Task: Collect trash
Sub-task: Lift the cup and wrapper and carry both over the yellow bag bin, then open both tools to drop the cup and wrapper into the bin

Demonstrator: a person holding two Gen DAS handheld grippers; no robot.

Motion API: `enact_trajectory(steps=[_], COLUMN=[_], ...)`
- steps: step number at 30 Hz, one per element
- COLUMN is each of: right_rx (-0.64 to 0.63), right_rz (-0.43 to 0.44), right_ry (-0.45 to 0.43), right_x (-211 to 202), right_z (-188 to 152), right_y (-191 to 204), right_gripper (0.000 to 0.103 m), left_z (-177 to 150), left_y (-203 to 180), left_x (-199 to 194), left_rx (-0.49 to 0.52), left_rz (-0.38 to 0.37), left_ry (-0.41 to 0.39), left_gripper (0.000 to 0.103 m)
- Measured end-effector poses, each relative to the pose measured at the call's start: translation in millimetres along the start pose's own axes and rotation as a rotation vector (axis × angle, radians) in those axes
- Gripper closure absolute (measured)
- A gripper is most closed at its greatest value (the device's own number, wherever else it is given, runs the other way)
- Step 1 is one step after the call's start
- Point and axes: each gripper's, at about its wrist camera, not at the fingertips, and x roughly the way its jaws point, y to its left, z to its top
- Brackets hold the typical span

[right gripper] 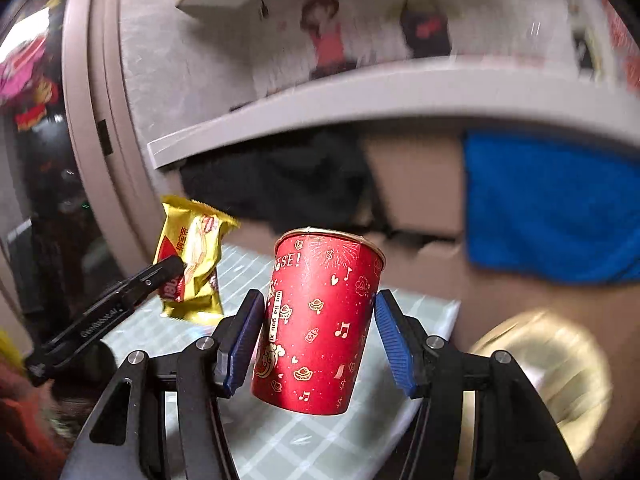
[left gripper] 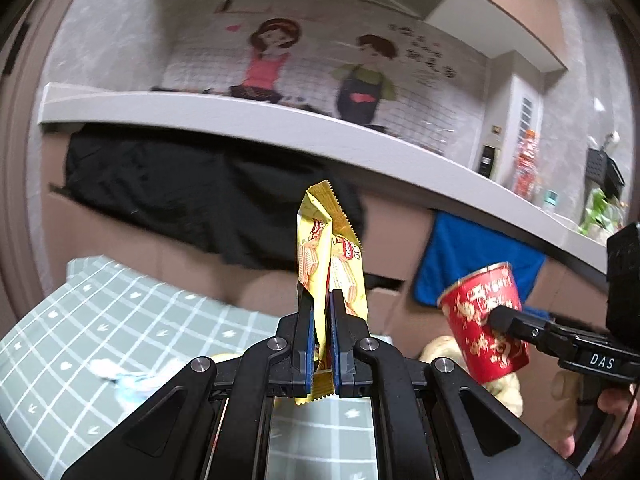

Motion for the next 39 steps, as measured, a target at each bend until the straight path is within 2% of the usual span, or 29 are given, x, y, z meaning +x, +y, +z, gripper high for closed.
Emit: enact_trajectory(steps=[3,8,14,18,23,32,34,35,36,38,39], right_rx=[-0.008,0.074,0.120,0.142,0.189,0.233,0.240,0.247,0.261,0.297,0.314], right_rz=[-0.062,-0.142,-0.249,-0.292,-0.316,-0.324,-0.317,-0.318,-0.330,-0.324,-0.310], right_ry=[-0.063,-0.135,-0.178,-0.172,-0.150,-0.105,-0.097,-0.090,-0.075,-0.054,-0.051], right_x=[-28,-73,-107,-111,-112,-93,-85,-81,-76,-69,-67], right_z=[3,2,-7,-18,-33,-48,-51,-52,-54,-59,-62], right_y=[-26,-82,-118,-139,-167,-199,-207,-211,-217,-227,-230], right_gripper=[0.049,0.049,0.049,0.049,0.049,0.049,0.046,0.046,0.045,0.045,0.044], left_z=[0,-4,-13,-26,-42,-57,-60,-61,-63,-66,-67], left_y=[-34,-94,-150,-178,-204,-218,-218,-216,-213,-208,-205], left_x=[11,33,61,78,101,141,158,163,172,179,182], left_rx=[0.027,0.084,0.123,0.148,0.174,0.167,0.137,0.116,0.089,0.080,0.076], left_rz=[-0.041,-0.112,-0.186,-0.232,-0.251,-0.271,-0.350,-0.385,-0.418,-0.415,-0.408], left_ry=[-0.004,0.019,0.064,0.098,0.145,0.223,0.270,0.289,0.311,0.313,0.314], left_gripper=[0.096,0.096,0.096,0.096,0.096,0.096,0.094,0.088,0.070,0.047,0.046])
